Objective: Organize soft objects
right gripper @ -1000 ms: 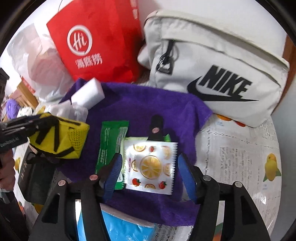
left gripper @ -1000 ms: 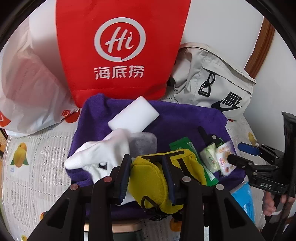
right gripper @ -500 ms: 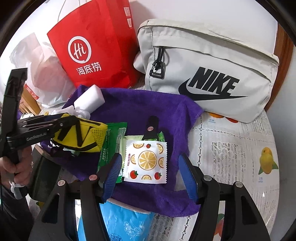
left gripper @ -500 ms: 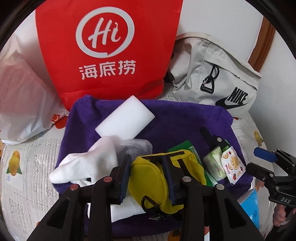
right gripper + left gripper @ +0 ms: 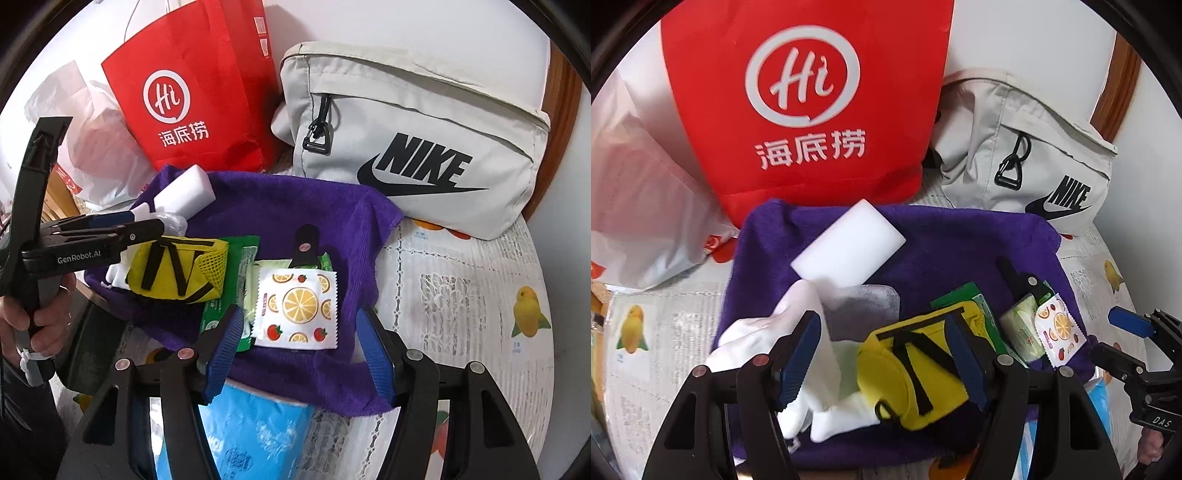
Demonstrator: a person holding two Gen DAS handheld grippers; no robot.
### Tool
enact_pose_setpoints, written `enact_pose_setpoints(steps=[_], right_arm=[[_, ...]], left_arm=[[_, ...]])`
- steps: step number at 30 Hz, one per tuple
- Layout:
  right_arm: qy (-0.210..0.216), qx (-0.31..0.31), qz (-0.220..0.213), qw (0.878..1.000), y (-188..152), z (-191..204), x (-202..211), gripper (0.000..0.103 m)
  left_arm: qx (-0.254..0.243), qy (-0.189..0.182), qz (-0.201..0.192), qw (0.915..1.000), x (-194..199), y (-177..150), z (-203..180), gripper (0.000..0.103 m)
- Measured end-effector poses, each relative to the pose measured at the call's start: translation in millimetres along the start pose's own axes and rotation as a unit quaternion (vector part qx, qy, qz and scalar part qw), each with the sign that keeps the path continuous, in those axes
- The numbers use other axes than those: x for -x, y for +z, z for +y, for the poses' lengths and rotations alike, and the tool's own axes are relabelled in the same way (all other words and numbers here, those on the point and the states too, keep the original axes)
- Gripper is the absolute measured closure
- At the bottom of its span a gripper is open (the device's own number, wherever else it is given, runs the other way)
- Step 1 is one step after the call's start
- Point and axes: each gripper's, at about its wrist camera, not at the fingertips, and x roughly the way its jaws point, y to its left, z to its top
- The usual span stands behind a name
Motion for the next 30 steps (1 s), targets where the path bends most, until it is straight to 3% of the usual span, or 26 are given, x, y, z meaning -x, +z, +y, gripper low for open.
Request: enact_pose_setpoints(steps=[3, 7, 11, 14, 16, 18, 21, 30], right_arm=[[-0.005, -0.002, -0.002, 1.0, -4.1, 5.5, 10.1, 0.04], [-0.033, -0.001, -0.01, 0.999, -10.5, 15.7, 30.8, 0.036], [-0.024, -0.014, -0.029, 0.999, -20.9, 25.5, 61.2, 0.025], [-0.005, -0.034, -0.034, 0.999, -31.6, 30.9, 85.6, 0.022], [0.002, -0.044, -0.036, 0.998, -38.3, 35.3, 96.9, 0.013], [-0.005, -0.049, -0.032, 0.998, -47.4, 43.7, 108.9, 0.005], [-0.014, -0.052, -0.026, 0.998, -63.8, 57.3, 125.8, 0.004], [-0.03, -0.04, -0.06, 0.997, -128.3, 97.3, 190.3, 0.0]], left_arm=[[-0.007, 0.008, -0.005, 0.9999, 15.5, -4.0, -1.6, 0.035], [-0.015, 0.039, -0.022, 0.9989, 43.6, -12.6, -1.0, 0.027], [-0.007, 0.045, -0.039, 0.9982, 82.6, -26.6, 5.5, 0.022], [0.003, 0.045, -0.049, 0.9978, 112.7, -42.8, 11.5, 0.022], [0.012, 0.047, -0.059, 0.9971, 134.8, -57.6, 14.9, 0.021], [0.019, 0.04, -0.066, 0.9968, 156.3, -74.5, 17.1, 0.01], [0.029, 0.028, -0.072, 0.9966, 184.1, -100.1, 17.6, 0.003], [0.031, 0.057, -0.093, 0.9935, 245.9, -176.5, -4.8, 0.001]])
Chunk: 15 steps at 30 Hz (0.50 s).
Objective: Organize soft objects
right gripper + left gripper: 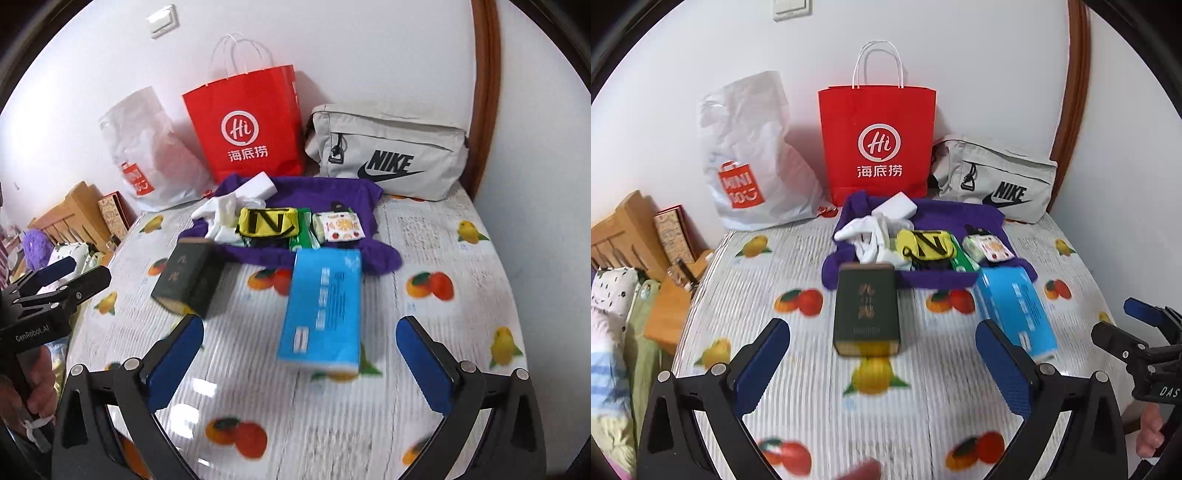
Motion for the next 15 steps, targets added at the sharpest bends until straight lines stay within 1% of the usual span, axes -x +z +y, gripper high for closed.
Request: enact_pose_setpoints(steps=[3, 8, 11, 15], right_arm=[[-0.011, 0.001, -0.007, 1.0, -19.9, 5.0, 19.0, 0.0], [-0.01, -0.001, -0.016, 1.0, -54.1, 10.6, 48.2, 0.0], [-0.015, 0.004, -0.025, 1.0, -68.2, 14.0, 63.8, 0.0], [-0.017, 0.0, -0.042, 0.999, -84.7, 15.7, 85.4, 0.0]], left_arm=[[-0.002, -0.002, -0.009, 1.0, 21.0, -20.8, -6.3, 0.001], [-0.001, 0.009, -0.019, 0.9998, 47.4, -48.9, -13.0, 0.001], [-0.003, 0.01, -0.022, 0.9997, 61.4, -62.9, -15.9, 0.001], [-0.004, 0.011, -0.036, 0.9993, 81.1, -76.6, -19.4, 0.001]])
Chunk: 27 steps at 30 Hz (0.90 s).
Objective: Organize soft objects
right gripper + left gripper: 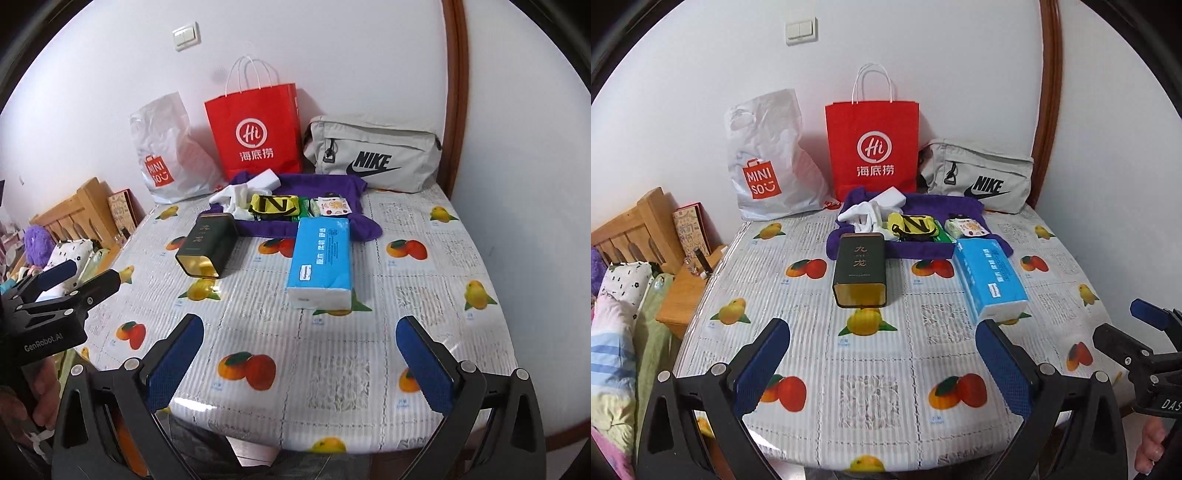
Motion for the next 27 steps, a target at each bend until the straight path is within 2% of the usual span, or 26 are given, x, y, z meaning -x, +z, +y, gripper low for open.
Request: enact_pose_setpoints(steps=[4, 15, 27], right_arm=[[-0.016, 0.005, -0.013, 1.0, -8.2, 0.3, 13.7, 0.0], [-0.009, 0.004, -0.032, 0.999, -15.3, 1.0, 29.7, 0.0], [-0.01, 0.0, -0.029, 1.0, -18.9, 0.0, 29.8, 0.0]], left_arm=[[0.004, 0.006, -0.006, 1.0, 10.6, -7.3, -1.3, 0.001], [0.005, 0.01, -0.015, 0.9998, 23.1, -15.1, -4.7, 0.001], [0.003, 0.011, -0.013, 0.9999, 24.9, -17.4, -5.1, 0.001]])
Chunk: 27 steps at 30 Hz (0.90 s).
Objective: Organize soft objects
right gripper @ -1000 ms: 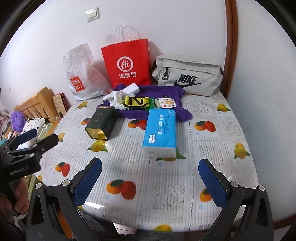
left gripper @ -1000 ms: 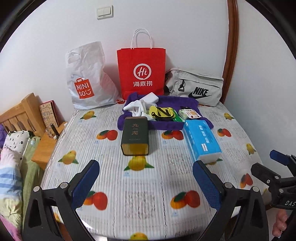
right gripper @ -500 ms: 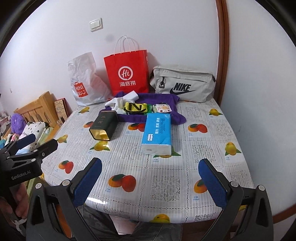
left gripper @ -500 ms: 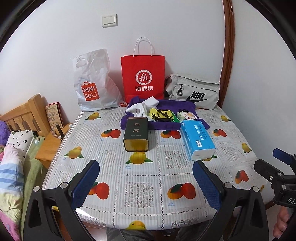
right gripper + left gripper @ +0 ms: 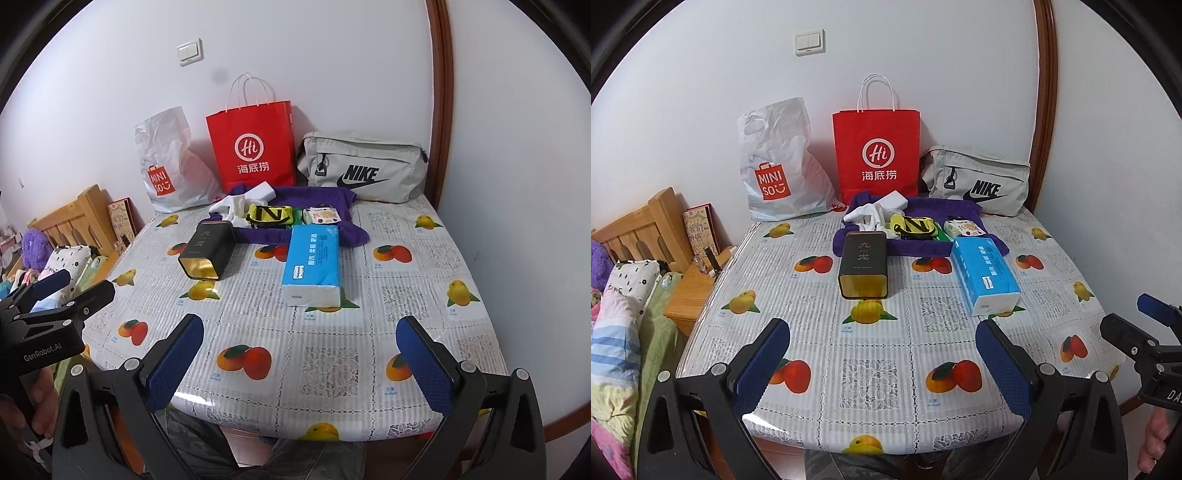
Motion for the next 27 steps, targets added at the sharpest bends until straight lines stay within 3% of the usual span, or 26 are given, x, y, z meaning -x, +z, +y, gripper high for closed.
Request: enact_pose_setpoints(steps=[27], right_arm=[[0.006, 0.005, 0.006, 1.0, -3.0, 6.0, -3.2, 0.0]], left_arm=[[0.006, 0.005, 0.004, 1.0, -0.7, -2.9, 4.8, 0.001]])
